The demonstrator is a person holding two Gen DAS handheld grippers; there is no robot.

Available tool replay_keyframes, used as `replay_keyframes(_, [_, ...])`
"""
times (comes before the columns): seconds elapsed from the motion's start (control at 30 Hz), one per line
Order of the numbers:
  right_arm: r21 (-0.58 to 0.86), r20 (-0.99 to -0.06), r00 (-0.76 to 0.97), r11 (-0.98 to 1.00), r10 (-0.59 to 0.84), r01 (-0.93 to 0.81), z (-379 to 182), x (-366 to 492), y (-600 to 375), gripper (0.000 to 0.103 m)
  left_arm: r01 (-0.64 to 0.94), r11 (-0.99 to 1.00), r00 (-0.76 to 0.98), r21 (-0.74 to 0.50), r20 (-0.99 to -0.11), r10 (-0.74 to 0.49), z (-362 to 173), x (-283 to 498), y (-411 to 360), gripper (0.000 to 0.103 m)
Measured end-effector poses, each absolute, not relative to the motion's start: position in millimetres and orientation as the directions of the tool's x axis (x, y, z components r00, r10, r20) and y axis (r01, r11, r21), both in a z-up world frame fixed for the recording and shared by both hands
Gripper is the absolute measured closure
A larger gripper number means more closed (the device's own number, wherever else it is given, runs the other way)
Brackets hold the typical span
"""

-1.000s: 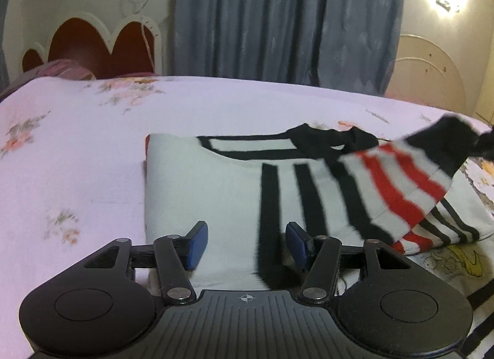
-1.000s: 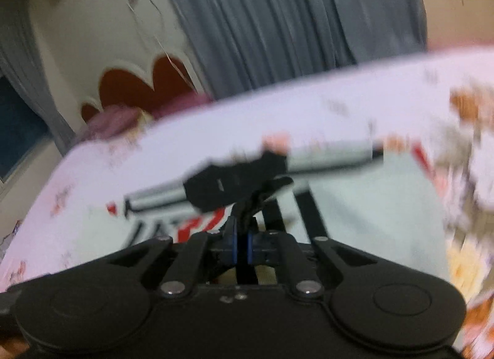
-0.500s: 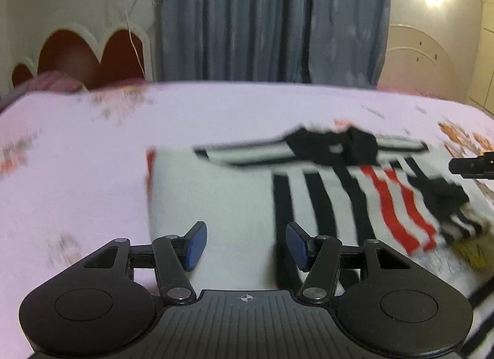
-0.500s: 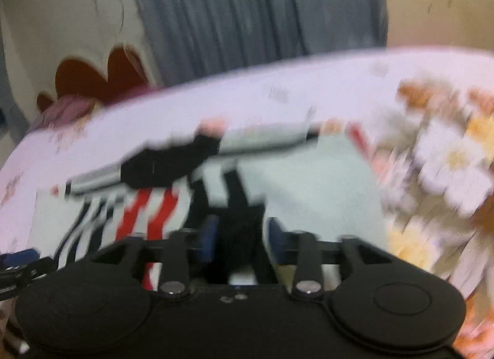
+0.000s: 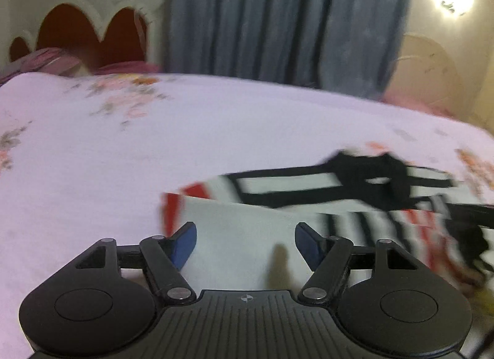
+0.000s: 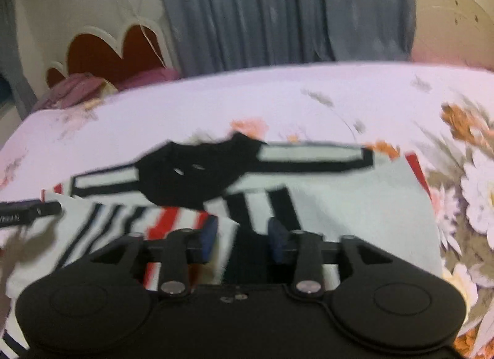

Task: Fold small clothes

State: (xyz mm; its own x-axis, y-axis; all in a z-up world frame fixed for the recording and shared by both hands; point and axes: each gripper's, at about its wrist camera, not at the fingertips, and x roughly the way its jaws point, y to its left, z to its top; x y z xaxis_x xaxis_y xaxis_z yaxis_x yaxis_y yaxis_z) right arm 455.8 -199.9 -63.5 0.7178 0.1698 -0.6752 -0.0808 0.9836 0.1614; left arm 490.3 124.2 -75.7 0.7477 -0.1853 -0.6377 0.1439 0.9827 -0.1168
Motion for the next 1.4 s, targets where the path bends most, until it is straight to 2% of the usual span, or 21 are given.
replay_keyframes(0.17, [0.155, -0.693, 0.673, 0.965, 0.258, -0.210, -71.2, 468.7, -144.9, 0.071, 0.193, 0.979, 0.729, -0.061, -0.660, -0.185, -86.2, 490.3, 84.1, 0.034])
replay_keyframes(0.2, [0.141, -0.699, 0.667, 0.964, 0.257, -0.224, -74.5, 468.1, -136.0, 0.069, 0.194, 0.980, 0.717, -0.052, -0.674, -0.177, -91.3, 492.5, 83.6, 0.034])
replay_keyframes(0.27, [0.073, -0.733, 0.645, 0.968, 0.217, -0.242, -88.1, 471.4, -127.1, 0.070, 0.203, 0.979, 0.720, -0.025, -0.673, -0.167, -96.3, 488.8, 89.0, 0.034])
replay_keyframes(0.37, [-0.075, -0.718, 0.687, 0.970, 0.108, -0.230, -90.8, 460.7, -138.0, 0.073, 0.150, 0.987, 0.730, 0.054, -0.679, -0.074, -94.7, 478.5, 105.6, 0.034])
replay_keyframes(0.43, [-0.133, -0.710, 0.703, 0.973, 0.041, -0.191, -85.3, 451.7, -148.2, 0.067, 0.123, 0.992, 0.727, 0.030, -0.683, -0.070, -85.5, 467.2, 115.3, 0.034])
replay_keyframes(0.57, [-0.056, -0.667, 0.730, 0.968, 0.147, -0.246, -66.2, 420.5, -144.9, 0.068, 0.113, 0.993, 0.769, -0.021, -0.632, -0.101, -64.9, 427.8, 99.4, 0.034])
replay_keyframes(0.67, [-0.010, -0.681, 0.698, 0.951, 0.219, -0.309, -68.3, 399.8, -130.3, 0.069, 0.094, 0.993, 0.765, -0.070, -0.634, -0.117, -72.5, 405.3, 76.2, 0.034])
replay_keyframes(0.77, [-0.050, -0.710, 0.675, 0.943, 0.199, -0.330, -81.9, 390.0, -115.2, 0.069, 0.094, 0.996, 0.740, 0.002, -0.669, -0.069, -93.6, 396.2, 56.3, 0.034])
replay_keyframes(0.9, [-0.083, -0.708, 0.697, 0.967, 0.111, -0.239, -86.3, 388.7, -142.6, 0.067, 0.091, 0.990, 0.761, 0.103, -0.648, -0.003, -96.3, 377.7, 62.1, 0.034])
replay_keyframes(0.97, [-0.066, -0.708, 0.703, 0.985, 0.068, -0.162, -87.6, 389.7, -167.2, 0.067, 0.100, 0.991, 0.760, 0.086, -0.650, -0.021, -95.7, 372.2, 67.5, 0.034])
replay_keyframes(1.03, [-0.017, -0.715, 0.692, 0.987, 0.098, -0.158, -85.2, 391.2, -180.0, 0.068, 0.102, 0.990, 0.753, 0.094, -0.658, -0.015, -94.2, 374.9, 66.0, 0.034])
replay_keyframes(1.1, [-0.026, -0.718, 0.689, 0.986, 0.097, -0.166, -80.1, 392.7, -176.7, 0.070, 0.073, 0.996, 0.754, 0.053, -0.657, -0.020, -86.3, 377.4, 69.4, 0.034])
replay_keyframes(1.2, [0.003, -0.681, 0.724, 0.989, 0.109, -0.146, -71.7, 390.3, -179.5, 0.068, 0.079, 0.995, 0.733, 0.060, -0.680, -0.017, -92.4, 385.3, 71.5, 0.034])
replay_keyframes(1.27, [-0.014, -0.733, 0.675, 0.991, 0.079, -0.131, -83.5, 400.3, -185.6, 0.069, 0.093, 0.994, 0.732, 0.060, -0.681, -0.028, -91.5, 389.8, 71.4, 0.034])
replay_keyframes(1.4, [-0.013, -0.717, 0.688, 0.985, 0.109, -0.169, -72.4, 415.8, -181.5, 0.066, 0.094, 0.991, 0.779, 0.099, -0.627, -0.011, -72.7, 416.8, 78.3, 0.034])
